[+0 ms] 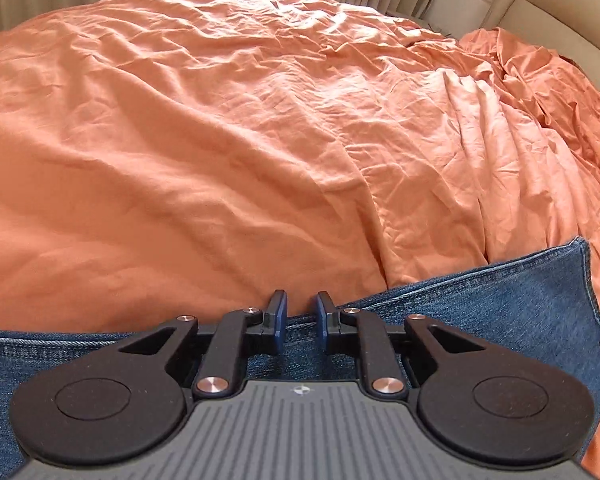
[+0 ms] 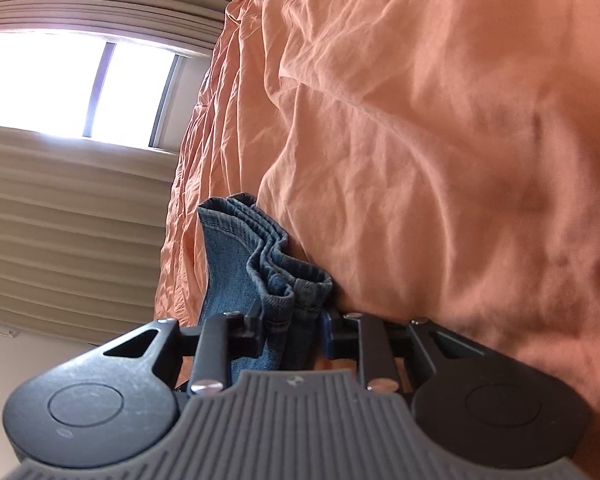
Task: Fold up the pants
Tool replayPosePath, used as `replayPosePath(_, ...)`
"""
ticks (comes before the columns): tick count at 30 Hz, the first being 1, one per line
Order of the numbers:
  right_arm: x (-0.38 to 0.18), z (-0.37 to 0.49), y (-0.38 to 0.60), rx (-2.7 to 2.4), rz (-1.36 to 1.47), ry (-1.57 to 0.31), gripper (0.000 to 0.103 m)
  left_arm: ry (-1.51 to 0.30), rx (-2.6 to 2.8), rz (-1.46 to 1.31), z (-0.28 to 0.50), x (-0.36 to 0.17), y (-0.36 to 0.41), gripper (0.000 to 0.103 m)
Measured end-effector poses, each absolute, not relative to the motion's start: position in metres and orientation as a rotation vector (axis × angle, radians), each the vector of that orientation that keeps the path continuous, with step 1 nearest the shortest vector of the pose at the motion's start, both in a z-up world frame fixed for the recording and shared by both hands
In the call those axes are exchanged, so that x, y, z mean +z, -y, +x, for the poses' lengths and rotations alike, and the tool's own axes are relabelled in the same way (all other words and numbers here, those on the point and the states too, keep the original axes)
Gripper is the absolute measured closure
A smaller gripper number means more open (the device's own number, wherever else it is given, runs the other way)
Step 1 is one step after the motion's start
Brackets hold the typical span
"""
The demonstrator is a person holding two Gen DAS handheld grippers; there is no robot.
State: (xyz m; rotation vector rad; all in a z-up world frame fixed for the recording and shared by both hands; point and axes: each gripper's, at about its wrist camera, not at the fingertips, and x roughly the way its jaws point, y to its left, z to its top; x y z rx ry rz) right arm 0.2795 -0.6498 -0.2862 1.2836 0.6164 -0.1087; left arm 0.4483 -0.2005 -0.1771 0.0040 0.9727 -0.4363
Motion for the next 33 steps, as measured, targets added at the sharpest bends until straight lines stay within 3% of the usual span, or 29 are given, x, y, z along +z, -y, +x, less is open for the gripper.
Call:
replayPosePath(2,-0.283,0.271,0.648,-0.118,1.285,-0.621,0.074,-0.96,-0.435,-0.002,0.442,-0.169,0.198,0.083)
replayPosePath(13,-0.291,0.264,0.638,-0.166,1.381,-0.604,0.074,-0.971,-0.523,0.02,0.39,-0.141,0.178,0.083)
replayPosePath(15,-0.293,0.263,0.642,-0.164,1.412,-0.586,0.088,-0.98,-0.536,0.019,0.385,-0.14,0.176,0.083)
replayPosePath(19,-0.277,0.255,0.641,-0.121,1.341,-0.54,0.098,-0.977,-0.542,0.093,0.38,-0.146,0.183,0.084)
replayPosePath(28,-0.238,0.26,0.633,-0.118,1.169,-0.556,0.099,-0.992,-0.492,0.123,0.427,-0.178,0.218,0.088)
replayPosePath(33,-0.215,0.272,0.627,-0.124,1.083,-0.574,0.099,-0.963,-0.523,0.209,0.399,-0.176,0.223,0.089)
